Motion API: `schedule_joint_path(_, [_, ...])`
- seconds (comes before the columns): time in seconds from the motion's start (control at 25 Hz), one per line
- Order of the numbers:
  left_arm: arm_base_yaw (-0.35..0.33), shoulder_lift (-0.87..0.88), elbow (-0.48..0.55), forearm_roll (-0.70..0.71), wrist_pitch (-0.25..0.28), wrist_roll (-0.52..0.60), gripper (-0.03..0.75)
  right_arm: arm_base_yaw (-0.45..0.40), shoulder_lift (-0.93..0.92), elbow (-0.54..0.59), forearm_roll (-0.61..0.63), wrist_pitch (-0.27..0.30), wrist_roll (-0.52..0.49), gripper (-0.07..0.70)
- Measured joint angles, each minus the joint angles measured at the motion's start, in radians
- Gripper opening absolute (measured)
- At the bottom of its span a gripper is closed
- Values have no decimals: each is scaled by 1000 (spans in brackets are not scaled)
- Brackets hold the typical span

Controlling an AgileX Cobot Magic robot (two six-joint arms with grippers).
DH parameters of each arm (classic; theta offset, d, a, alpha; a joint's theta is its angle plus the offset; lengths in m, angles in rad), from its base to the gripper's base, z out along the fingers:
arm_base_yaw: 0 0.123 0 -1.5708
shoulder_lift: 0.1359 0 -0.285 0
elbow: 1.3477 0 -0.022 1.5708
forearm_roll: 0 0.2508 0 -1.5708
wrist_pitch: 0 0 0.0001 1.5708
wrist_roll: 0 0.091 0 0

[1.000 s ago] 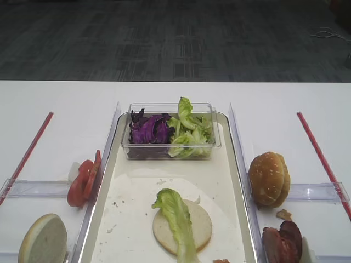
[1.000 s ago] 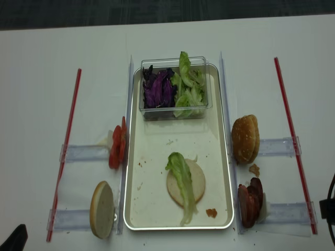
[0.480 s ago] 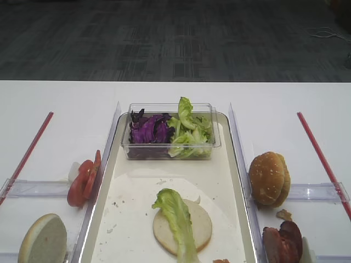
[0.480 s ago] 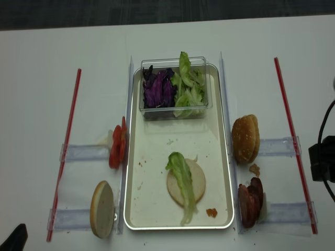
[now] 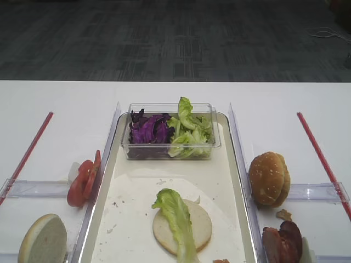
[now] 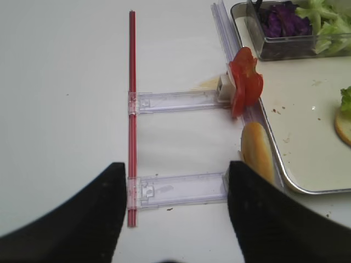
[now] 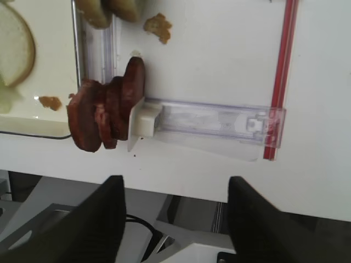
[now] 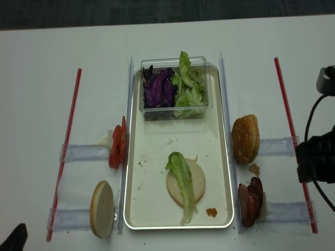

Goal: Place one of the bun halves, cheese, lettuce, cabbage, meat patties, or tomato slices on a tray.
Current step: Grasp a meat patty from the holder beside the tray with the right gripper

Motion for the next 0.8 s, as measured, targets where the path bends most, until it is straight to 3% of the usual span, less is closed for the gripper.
schedule_joint_path(0.36, [0,0,0,0,0,0,391,226,60,-2,-2,-8,151,433])
schedule_joint_path(0.8, [0,0,0,0,0,0,391,446,185,-6,-5,-129,291,433])
